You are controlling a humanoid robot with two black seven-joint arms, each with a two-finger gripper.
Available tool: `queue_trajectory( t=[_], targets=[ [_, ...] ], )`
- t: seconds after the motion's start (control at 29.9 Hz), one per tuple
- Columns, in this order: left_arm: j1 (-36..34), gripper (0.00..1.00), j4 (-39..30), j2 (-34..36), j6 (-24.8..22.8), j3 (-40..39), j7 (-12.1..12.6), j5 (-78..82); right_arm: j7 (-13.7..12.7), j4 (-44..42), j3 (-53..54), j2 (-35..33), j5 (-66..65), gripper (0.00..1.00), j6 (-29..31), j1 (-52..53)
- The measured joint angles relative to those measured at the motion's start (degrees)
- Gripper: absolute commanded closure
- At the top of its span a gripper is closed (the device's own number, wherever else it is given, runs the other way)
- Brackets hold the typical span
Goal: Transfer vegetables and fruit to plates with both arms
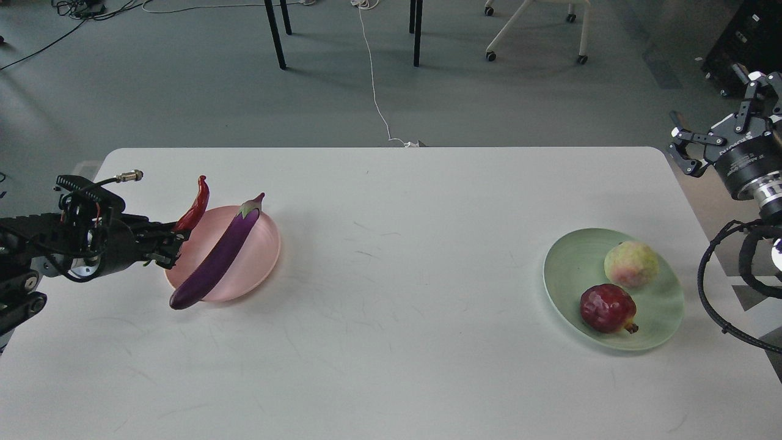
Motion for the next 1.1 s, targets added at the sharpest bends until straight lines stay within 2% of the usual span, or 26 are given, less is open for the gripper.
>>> queue_trajectory(
  t=[0.1, 0.23, 0.3, 0.37, 0.43, 0.6, 0.77, 0.97, 1.1],
  targets=[
    [0.5, 0.49, 0.0, -0.8, 0.2, 0.0, -0.3, 0.0, 0.0, 0.0, 0.0, -0.1, 0.0, 0.01, 0.0, 0.0],
    [0.5, 0.34, -0.2, -1.0, 0.3, -0.1, -1.3, 0.0, -0.1, 0.0, -0.1, -0.1, 0.0, 0.01, 0.0, 0.0],
    [0.5, 0.24, -0.3, -1.0, 0.3, -0.6, -2.0, -0.8, -0.1, -0.1, -0.1, -0.1, 0.0, 0.01, 0.0, 0.0],
    [0.3, 0.11, -0.3, -1.0, 0.3, -0.9, -2.8, -3.4, -0.1, -0.1, -0.1, -0.1, 0.0, 0.01, 0.0, 0.1],
    [-0.4, 0.02, -0.1, -1.0, 0.5, -1.8, -3.3, -8.6, -0.1, -0.3, 0.0, 0.1, 0.0, 0.01, 0.0, 0.3],
    [-2.1, 0.02, 0.4, -1.9, 1.7, -8.8, -3.5, -32.0, -0.1, -0.8, 2.2, 0.6, 0.0, 0.01, 0.0, 1.5],
    [-4.5, 0.02, 1.0, -6.0, 1.9, -14.5, -3.1, -57.7, -0.1, -0.4, 6.1, 0.8, 0.0, 0.01, 0.0, 1.8],
    [-8.3, 0.02, 9.1, -14.7, 1.2, -18.7, -2.8, -84.1, -0.9, -0.8, 10.2, 1.0, 0.2, 0.01, 0.0, 2.0],
    [-8.8, 0.02, 15.0, -19.2, -1.2, -21.5, -2.8, -95.8, -1.5, -1.2, 12.1, 2.5, 0.7, 0.01, 0.0, 2.1]
  ],
)
